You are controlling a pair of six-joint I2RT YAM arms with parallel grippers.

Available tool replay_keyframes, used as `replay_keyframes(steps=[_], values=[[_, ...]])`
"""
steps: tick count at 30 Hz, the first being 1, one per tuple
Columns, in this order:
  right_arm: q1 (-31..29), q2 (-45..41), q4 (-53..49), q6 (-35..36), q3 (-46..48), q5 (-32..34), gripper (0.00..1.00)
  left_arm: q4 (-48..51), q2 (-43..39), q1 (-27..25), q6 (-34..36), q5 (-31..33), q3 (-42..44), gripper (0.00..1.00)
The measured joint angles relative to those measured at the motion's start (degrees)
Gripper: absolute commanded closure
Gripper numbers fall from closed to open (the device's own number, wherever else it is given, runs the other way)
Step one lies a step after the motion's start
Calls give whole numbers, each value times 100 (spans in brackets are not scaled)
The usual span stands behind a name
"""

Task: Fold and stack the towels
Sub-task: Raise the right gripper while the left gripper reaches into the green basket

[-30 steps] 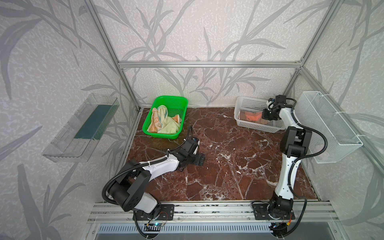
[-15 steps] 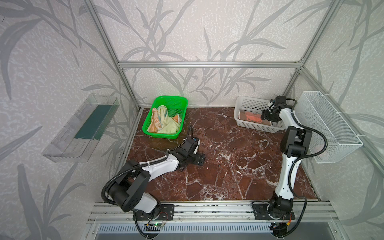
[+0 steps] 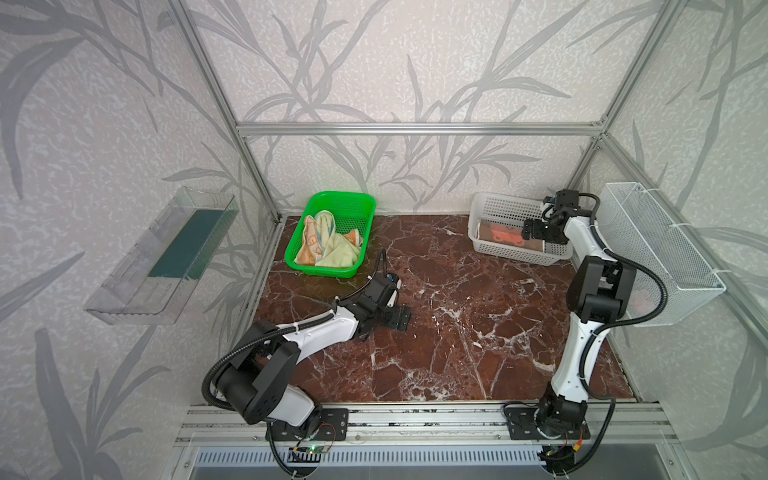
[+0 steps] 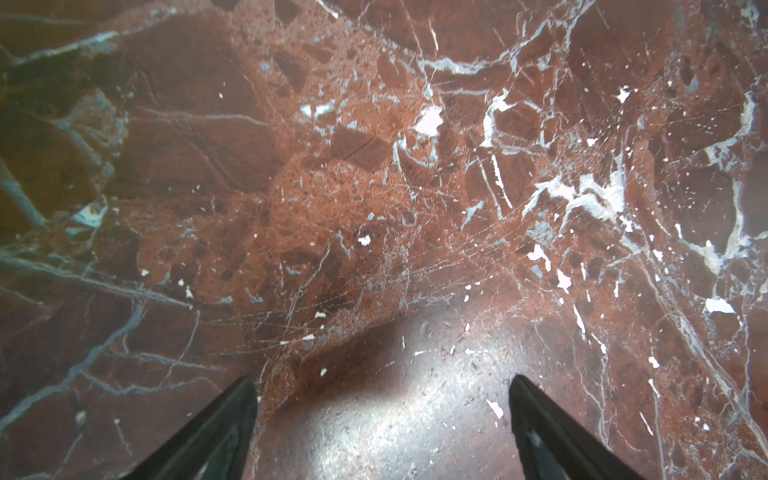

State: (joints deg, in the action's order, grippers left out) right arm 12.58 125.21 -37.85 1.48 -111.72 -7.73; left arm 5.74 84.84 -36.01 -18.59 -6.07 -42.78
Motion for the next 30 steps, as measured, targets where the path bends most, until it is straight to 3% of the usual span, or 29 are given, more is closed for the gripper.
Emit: replay_keyframes(steps=[6,11,22,25,30], values=[[-107,-667,332,55,623,-284,1,-85,-2,0,7,15,-2,1],[-420,-1340,673,63,1244,-173,1,-216,-66,0,-133,417,11,1],[-2251,-3259,1847,538,2935,1906,1,-116,-691,0,68,1617,61,1],[-2461,-3471,2000,452,3128,1722,1,35,-870,0,269,1910,0,1],[-2409,-3672,2339,-52,3713,802,1,74,-1174,92,538,2551,-39,1]])
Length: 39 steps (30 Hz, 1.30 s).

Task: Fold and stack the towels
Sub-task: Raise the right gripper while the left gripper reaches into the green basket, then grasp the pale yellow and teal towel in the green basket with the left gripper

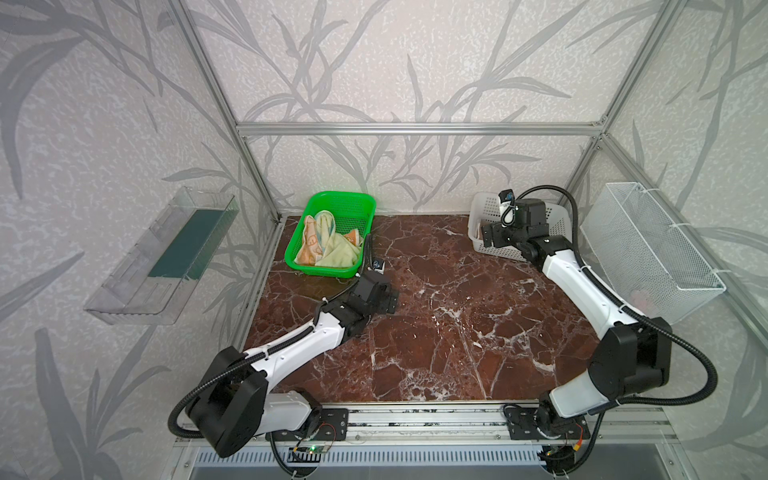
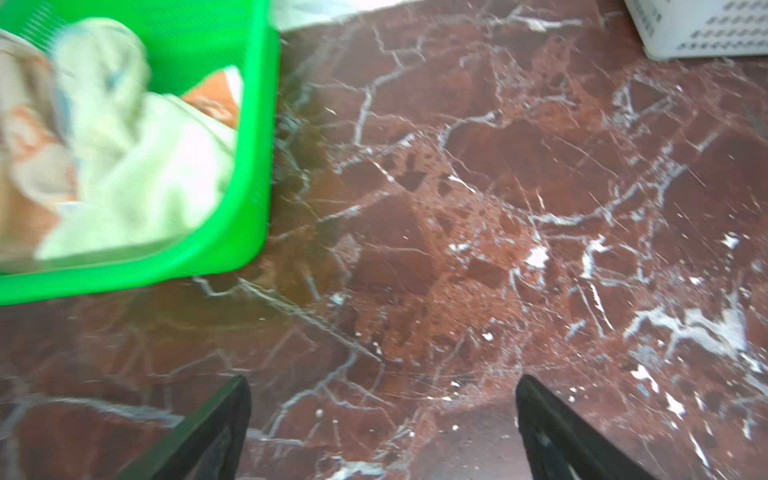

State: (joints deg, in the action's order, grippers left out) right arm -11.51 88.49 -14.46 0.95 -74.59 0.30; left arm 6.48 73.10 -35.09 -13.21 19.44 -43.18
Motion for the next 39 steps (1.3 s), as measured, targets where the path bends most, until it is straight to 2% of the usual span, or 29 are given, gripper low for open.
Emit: replay_keyframes(steps=[3,6,9,12,14,18,21,27,35,39], values=[[-79,-302,487,-310,807,-136,1,48,-83,435,105,179,-122,1],[-533,-592,857,-190,1399,328,1,109,-61,1106,109,170,-343,1],[-1064,-741,1045,52,1543,739,1,197,125,1626,129,166,-675,1],[-1377,-811,1198,192,1545,1043,1,275,514,1923,166,55,-1091,2],[-1416,-868,1392,149,1635,1193,1,343,802,2096,166,-50,-1346,5],[-1405,-1325,2520,-120,2662,1377,1,588,1508,2511,103,-389,-1910,9],[-1399,-1545,2789,-260,3119,1364,1,715,2006,2787,57,-660,-2251,10],[-1401,-1626,2715,-503,2938,1156,1,979,2927,3110,28,-1036,-2933,16],[-1462,-1615,2170,-903,2719,909,21,1237,3689,3163,15,-1051,-3816,21],[-1641,-1475,2087,-905,2719,863,25,1399,3995,3178,44,-1019,-4227,27]])
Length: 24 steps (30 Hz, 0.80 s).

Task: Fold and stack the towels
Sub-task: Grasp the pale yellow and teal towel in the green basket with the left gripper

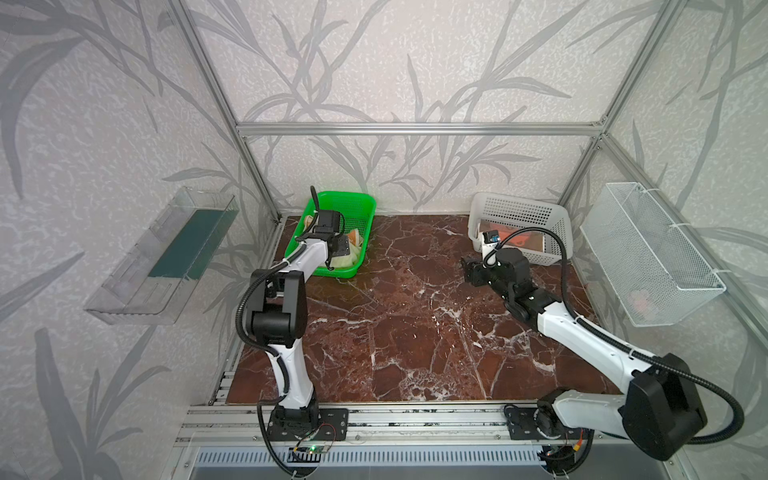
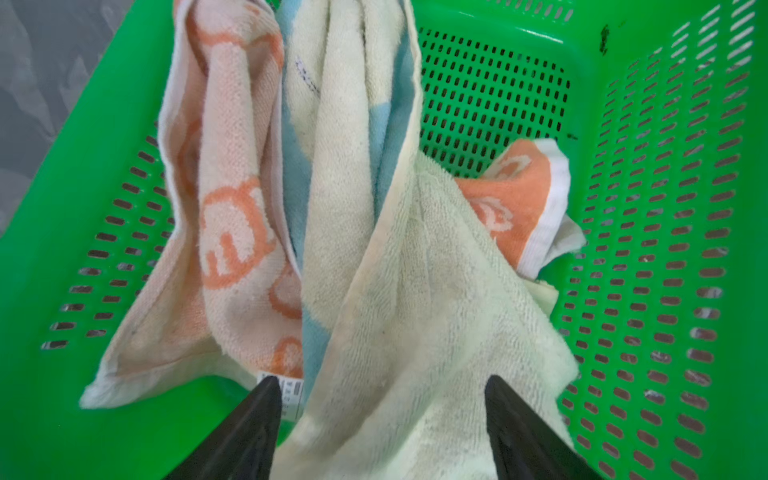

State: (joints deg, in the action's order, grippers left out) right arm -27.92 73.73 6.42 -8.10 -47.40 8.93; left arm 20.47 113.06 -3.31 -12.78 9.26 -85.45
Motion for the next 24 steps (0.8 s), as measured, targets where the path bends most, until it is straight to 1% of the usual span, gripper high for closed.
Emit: replay_keyframes(steps=[4,7,11,14,16,17,19,21,24], values=[[-262,216,-46,157,0,13,25,173,343,0,17,59,-382,32],[-411,415,-111,251,0,0,25,269,557,4,22,144,-529,38],[-557,640,-216,310,0,-26,26,494,807,4,37,273,-737,54],[-643,798,-236,323,0,-22,26,675,868,4,28,289,-881,61],[-699,894,-254,323,-2,-15,26,809,866,4,31,273,-994,67],[-728,938,-264,323,-2,-17,26,833,866,4,28,267,-1043,72],[-752,994,-304,326,-4,-17,27,857,861,4,26,258,-1097,85],[-850,1132,-374,361,-111,2,29,907,798,4,90,153,-1097,100],[-973,1370,-393,389,-275,-24,30,964,601,4,160,-20,-1097,100]])
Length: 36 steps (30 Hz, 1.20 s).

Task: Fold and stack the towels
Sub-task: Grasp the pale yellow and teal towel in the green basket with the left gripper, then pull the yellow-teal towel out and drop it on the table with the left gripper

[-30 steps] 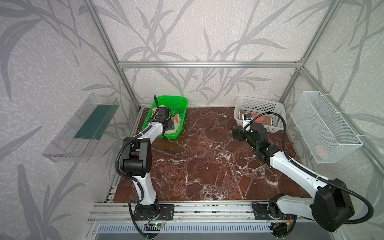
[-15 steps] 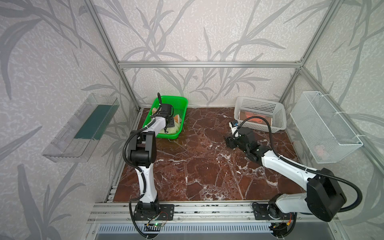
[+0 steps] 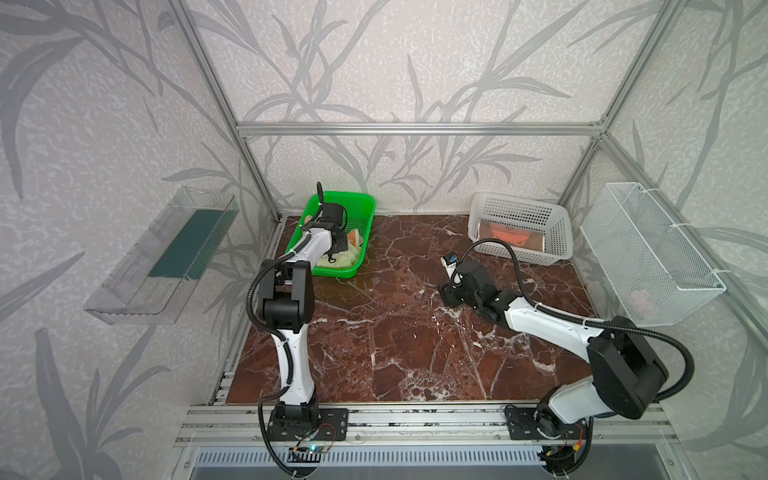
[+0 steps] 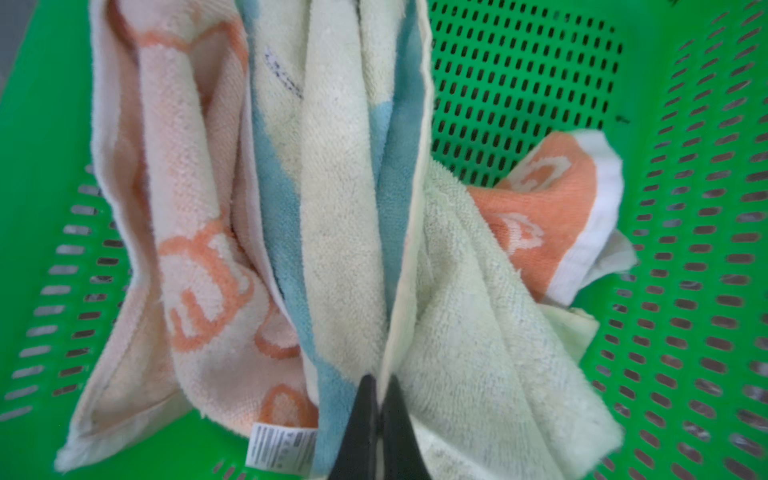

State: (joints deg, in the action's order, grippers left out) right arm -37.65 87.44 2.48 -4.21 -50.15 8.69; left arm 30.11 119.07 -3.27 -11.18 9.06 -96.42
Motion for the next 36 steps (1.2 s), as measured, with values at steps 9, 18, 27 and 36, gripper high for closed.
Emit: replay_keyframes(steps=[9,18,27,36], values=[[-127,424,-111,-9,-317,-214,35,-535,-1558,-109,81,-780,616,100],[-125,588,-133,-361,-354,-13,33,-1331,-2813,-881,420,-1928,1458,100],[321,286,-393,-1054,-168,605,33,-1410,-3091,-2367,1038,-2398,1937,100],[990,-984,-240,-1121,726,264,33,-1386,-2983,-2750,898,-2267,2170,100]])
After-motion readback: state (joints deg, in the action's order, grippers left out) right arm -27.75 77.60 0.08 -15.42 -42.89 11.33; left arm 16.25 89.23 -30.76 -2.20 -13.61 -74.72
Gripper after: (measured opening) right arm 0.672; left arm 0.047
